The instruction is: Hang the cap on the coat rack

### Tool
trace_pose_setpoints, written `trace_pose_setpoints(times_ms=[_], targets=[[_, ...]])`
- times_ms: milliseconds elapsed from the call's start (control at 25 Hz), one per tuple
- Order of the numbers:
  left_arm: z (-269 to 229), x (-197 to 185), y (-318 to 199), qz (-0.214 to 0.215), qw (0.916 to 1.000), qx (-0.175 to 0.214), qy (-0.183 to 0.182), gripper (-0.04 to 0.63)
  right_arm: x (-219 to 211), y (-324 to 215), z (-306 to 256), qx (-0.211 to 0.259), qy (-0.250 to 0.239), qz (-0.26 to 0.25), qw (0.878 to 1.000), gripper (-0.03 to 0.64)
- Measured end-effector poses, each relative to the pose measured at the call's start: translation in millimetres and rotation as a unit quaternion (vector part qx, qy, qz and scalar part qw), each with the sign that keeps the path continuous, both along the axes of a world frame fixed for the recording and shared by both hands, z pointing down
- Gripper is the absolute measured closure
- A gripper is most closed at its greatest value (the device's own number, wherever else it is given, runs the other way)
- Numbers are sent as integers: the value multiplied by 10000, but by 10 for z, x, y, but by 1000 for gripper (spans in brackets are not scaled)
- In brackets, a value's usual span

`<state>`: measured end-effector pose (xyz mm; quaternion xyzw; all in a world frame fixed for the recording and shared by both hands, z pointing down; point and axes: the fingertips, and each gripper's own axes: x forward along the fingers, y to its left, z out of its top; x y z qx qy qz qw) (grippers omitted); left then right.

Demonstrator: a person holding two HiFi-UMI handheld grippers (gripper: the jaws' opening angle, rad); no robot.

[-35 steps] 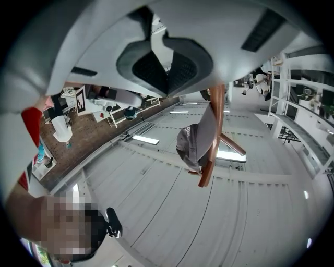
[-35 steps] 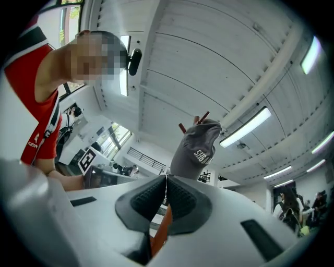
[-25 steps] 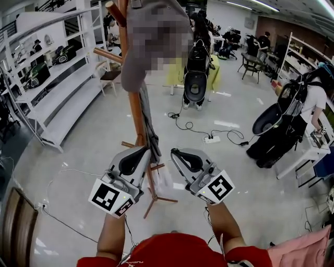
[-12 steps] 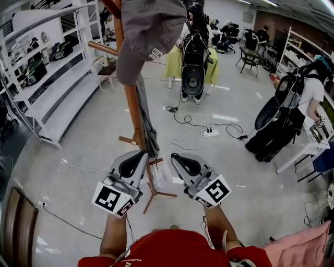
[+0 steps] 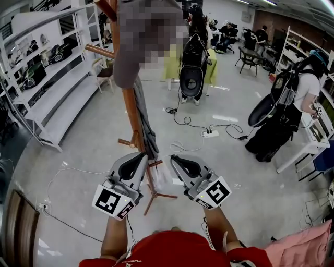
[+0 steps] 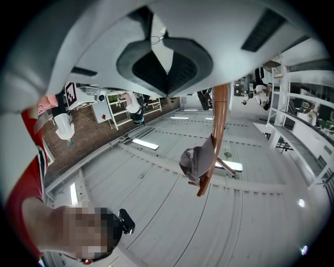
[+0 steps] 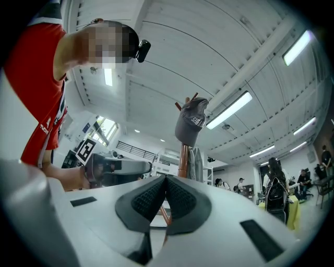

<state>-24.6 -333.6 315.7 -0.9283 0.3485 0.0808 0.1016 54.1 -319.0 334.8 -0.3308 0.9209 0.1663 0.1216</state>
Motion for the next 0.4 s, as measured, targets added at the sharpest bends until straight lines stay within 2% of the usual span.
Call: trace_pose_setpoints(times_ms=[400], targets=[[-35, 50, 20, 45, 10000, 21, 71, 586, 105, 10, -17, 5, -66, 57, 10000, 594]])
